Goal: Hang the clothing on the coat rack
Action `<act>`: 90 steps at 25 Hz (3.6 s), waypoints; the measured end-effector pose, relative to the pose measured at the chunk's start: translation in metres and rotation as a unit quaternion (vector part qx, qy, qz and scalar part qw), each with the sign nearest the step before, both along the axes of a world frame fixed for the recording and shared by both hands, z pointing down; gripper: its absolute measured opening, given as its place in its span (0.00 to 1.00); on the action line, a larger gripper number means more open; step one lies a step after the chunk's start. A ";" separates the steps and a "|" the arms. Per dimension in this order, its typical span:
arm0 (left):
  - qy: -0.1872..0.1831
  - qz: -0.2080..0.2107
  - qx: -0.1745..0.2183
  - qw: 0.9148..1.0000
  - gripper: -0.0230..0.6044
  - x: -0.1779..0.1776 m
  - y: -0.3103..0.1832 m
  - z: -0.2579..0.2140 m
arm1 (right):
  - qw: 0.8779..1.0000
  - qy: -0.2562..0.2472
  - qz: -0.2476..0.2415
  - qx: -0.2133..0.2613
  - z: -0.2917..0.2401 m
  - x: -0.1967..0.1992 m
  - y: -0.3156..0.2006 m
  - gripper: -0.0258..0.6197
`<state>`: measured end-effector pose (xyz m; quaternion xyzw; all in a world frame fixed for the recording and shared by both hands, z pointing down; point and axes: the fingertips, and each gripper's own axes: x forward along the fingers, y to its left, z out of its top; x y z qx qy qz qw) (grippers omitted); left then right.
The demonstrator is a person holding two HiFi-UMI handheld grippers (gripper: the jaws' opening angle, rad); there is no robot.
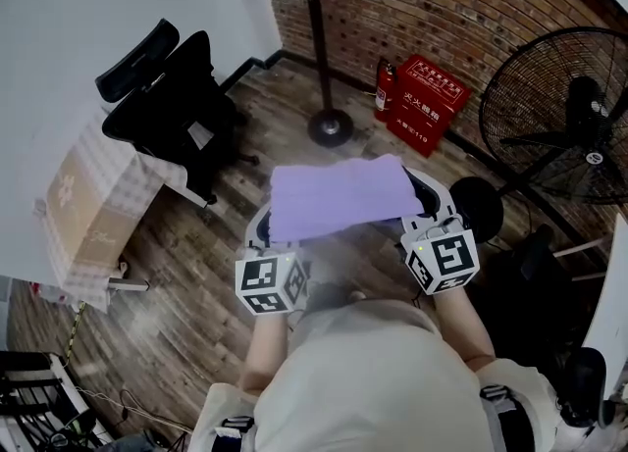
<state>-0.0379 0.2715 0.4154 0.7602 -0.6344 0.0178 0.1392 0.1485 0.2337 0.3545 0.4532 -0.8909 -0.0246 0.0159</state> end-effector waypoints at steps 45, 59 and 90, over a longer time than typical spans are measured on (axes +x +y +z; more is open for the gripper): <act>0.000 0.036 0.009 0.999 0.19 -0.077 -0.260 -0.014 | 1.000 -0.012 0.023 -0.013 -0.008 -0.076 -0.251 0.08; -0.009 0.061 0.012 0.998 0.19 -0.122 -0.363 -0.011 | 0.999 -0.015 0.046 -0.010 -0.003 -0.120 -0.347 0.08; -0.048 0.108 0.015 0.993 0.19 -0.081 -0.535 -0.028 | 0.997 -0.004 0.066 0.039 -0.037 -0.084 -0.515 0.08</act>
